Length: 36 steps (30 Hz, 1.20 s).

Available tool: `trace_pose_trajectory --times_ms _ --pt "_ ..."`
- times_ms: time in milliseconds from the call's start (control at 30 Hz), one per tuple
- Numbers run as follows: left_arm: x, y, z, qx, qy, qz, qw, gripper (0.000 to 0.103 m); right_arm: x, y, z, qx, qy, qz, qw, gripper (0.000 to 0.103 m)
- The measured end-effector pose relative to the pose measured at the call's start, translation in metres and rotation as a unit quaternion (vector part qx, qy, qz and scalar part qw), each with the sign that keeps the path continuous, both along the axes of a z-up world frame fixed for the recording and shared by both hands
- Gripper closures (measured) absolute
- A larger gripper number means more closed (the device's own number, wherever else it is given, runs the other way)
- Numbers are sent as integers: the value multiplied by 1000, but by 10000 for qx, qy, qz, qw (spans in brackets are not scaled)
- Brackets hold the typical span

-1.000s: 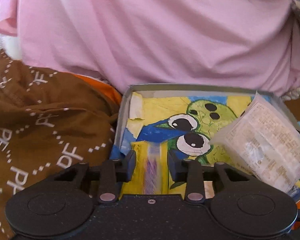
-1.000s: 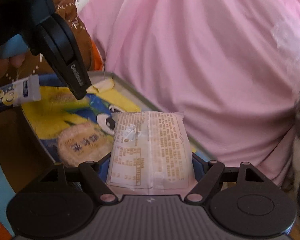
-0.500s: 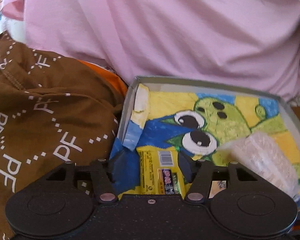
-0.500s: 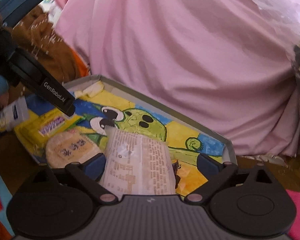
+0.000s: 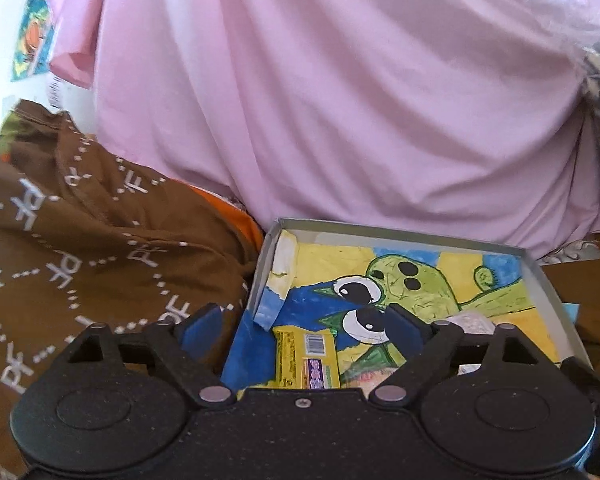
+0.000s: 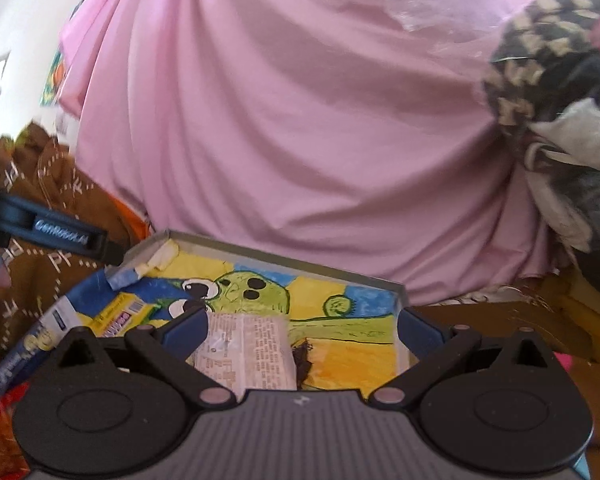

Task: Organize snacks
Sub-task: 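Lower the white packet into the tray with the right tool while the left releases the yellow bar, then withdraw both open tools from the tray back over the remaining snacks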

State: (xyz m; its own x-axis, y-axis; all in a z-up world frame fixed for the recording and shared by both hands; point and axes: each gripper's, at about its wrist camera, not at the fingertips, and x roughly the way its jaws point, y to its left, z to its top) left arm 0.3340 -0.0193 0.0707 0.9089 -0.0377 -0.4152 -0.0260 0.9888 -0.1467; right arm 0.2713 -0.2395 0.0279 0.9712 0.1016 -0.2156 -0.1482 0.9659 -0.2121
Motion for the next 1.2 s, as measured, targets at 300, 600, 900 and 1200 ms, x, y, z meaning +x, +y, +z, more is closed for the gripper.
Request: trace_pose_trajectory --times_ms 300,600,900,1200 --pt "-62 -2 15 -134 25 -10 9999 8 -50 -15 20 152 -137 11 9998 0" --pt "-127 -9 17 -315 51 -50 9995 7 -110 -26 26 194 -205 38 9996 0" --pt "-185 -15 15 -404 66 -45 9992 6 -160 -37 27 356 -196 -114 9991 0" --pt "-230 -20 5 -434 212 -34 9988 6 -198 -44 18 543 -81 -304 9980 0"
